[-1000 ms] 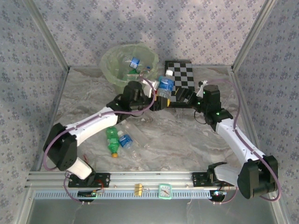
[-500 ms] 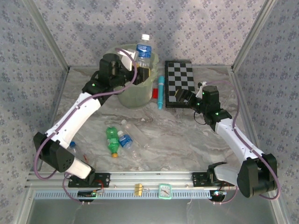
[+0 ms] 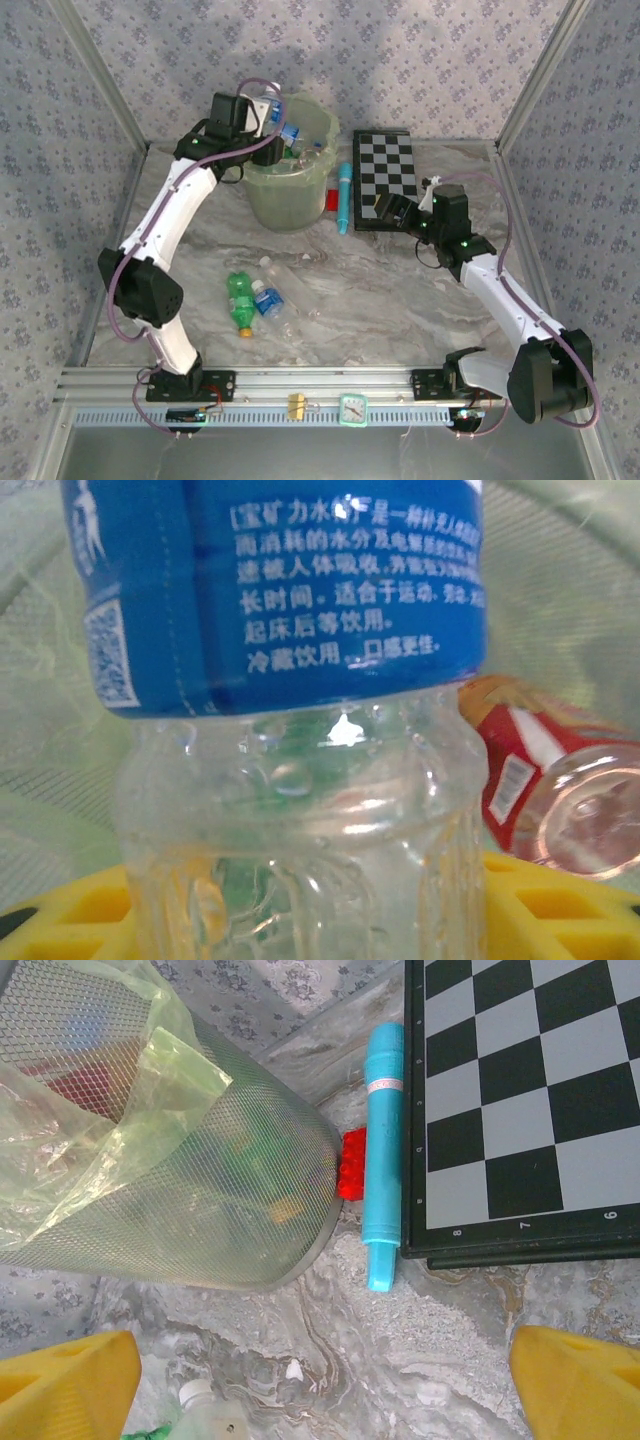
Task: Put the plastic bottles in the bin
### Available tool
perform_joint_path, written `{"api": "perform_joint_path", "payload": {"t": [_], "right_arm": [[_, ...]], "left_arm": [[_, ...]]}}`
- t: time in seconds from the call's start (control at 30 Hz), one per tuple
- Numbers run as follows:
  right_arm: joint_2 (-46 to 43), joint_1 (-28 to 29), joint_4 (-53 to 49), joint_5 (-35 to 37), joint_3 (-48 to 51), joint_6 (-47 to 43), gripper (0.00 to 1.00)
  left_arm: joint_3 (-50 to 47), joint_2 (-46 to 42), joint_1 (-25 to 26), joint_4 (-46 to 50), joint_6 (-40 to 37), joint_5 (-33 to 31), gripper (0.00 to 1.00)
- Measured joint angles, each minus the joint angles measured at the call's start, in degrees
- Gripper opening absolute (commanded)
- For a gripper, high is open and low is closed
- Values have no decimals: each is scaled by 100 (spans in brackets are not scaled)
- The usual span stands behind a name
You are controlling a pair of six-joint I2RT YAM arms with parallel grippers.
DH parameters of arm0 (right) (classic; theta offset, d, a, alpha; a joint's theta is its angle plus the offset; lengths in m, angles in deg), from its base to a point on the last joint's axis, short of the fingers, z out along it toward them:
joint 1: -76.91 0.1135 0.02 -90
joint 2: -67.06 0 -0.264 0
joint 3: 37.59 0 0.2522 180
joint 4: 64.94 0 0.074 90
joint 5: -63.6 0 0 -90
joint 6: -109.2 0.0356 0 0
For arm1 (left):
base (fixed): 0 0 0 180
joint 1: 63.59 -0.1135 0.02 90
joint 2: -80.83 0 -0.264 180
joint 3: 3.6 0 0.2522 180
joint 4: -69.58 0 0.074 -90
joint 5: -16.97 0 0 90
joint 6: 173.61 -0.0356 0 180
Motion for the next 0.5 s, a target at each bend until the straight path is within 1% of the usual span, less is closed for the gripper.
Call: {"api": "perform_joint_path", "payload": {"t": [0.17,0.23,0.33,0.4,0.5], "right_arm": [[0,0,-31,0,7,-15,97],[0,0,-63,0,7,-15,97],[0,0,-90,0,7,-17,97],[-2,0,-90,0,7,-20,97],[-2,0,-87,0,22,-31,97]], "left_arm": [[24,48,0,339,-136,-286,67],[44,50,4,389,-155,-352,75],[83,48,13,382,-173,-428,84],[109,48,15,387,-140,-461,89],[118,35,15,367,-76,-518,92]]}}
